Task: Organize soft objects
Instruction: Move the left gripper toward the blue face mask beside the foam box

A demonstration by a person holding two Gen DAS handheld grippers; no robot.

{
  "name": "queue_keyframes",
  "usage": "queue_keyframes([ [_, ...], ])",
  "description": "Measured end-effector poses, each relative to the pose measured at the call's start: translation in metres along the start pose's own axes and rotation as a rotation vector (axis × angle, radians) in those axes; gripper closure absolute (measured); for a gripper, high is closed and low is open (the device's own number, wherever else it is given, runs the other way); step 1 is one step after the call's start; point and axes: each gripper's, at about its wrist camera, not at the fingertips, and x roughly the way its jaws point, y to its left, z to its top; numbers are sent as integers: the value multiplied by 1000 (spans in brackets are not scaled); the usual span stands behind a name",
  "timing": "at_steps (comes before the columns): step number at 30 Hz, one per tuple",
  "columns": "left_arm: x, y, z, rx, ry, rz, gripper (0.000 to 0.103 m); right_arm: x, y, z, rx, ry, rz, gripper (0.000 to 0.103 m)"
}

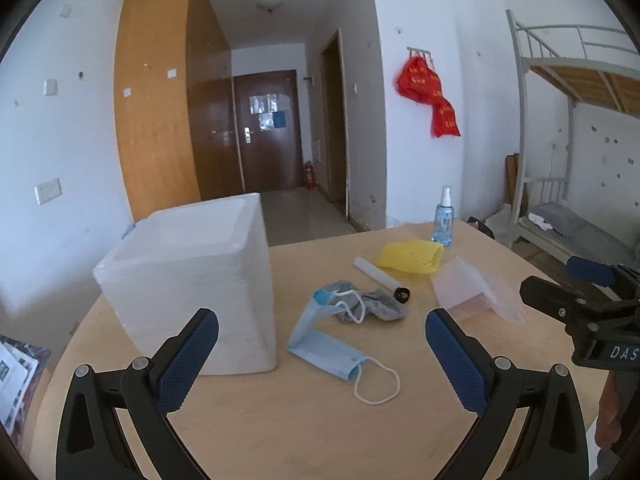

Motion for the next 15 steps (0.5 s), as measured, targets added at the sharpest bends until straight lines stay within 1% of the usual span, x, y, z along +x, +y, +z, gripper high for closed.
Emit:
queue_keyframes([
  [2, 9, -5, 2, 7, 19, -8, 0, 5, -6, 1, 8, 13, 11, 0],
  [4, 18, -10, 3, 12, 36, -6, 0, 12, -11, 2, 10, 31, -5, 0],
  [10, 44, -19, 4, 20, 83, -21, 0, 31, -25, 7, 18, 69, -11, 0],
  [15, 66, -22, 0, 11, 147, -27, 0, 51, -33, 11, 19, 111, -24, 0],
])
